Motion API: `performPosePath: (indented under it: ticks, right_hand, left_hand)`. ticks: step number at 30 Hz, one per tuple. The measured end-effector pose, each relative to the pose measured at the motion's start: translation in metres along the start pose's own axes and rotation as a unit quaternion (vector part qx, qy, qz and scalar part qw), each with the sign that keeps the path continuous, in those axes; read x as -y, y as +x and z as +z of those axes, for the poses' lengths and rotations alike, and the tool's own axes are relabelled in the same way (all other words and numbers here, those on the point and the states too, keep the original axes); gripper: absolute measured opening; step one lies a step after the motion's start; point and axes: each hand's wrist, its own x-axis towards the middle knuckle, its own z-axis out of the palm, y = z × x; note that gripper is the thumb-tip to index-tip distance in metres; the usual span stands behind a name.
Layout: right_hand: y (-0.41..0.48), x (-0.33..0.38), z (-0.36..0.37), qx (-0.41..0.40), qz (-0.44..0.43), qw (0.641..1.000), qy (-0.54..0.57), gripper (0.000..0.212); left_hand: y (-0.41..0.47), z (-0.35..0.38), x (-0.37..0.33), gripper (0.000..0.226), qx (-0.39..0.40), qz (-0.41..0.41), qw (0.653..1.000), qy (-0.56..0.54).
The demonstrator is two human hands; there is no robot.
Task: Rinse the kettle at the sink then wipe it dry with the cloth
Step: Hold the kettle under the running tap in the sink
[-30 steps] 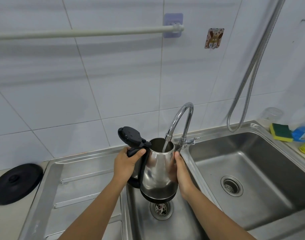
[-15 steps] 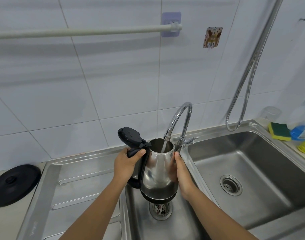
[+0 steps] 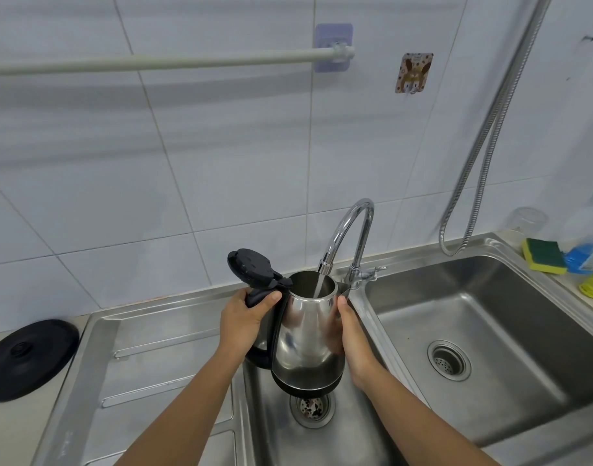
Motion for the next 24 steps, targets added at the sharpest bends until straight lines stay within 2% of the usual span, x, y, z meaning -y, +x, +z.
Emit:
performPosePath:
  ticks: [4, 9, 14, 24]
  right_hand:
    - [0.0007, 0.0011, 0.0011, -0.003, 0.002, 1.0, 0.0, 0.034]
    - [-0.0002, 0.0018, 0.002, 0.0, -0.003, 1.0, -0.001, 0.043]
    - [-0.0019, 0.0039, 0.004, 0.003, -0.008, 1.0, -0.012, 0.047]
    - [-0.0004, 0.0042, 0.0073, -0.005, 0.002, 1.0, -0.013, 0.042]
  left_hand:
    - [0.0006, -0.0006, 0.0005, 0.028, 0.0, -0.002, 1.0, -0.004]
    - [0.0018, -0.001, 0.0007, 0.026, 0.0, 0.0, 1.0, -0.006]
    - [0.0031, -0.0019, 0.0031, 0.035, 0.0, -0.004, 1.0, 0.003]
    - [0.0055, -0.0037, 0.0075, 0.031, -0.001, -0.009, 1.0, 0.003]
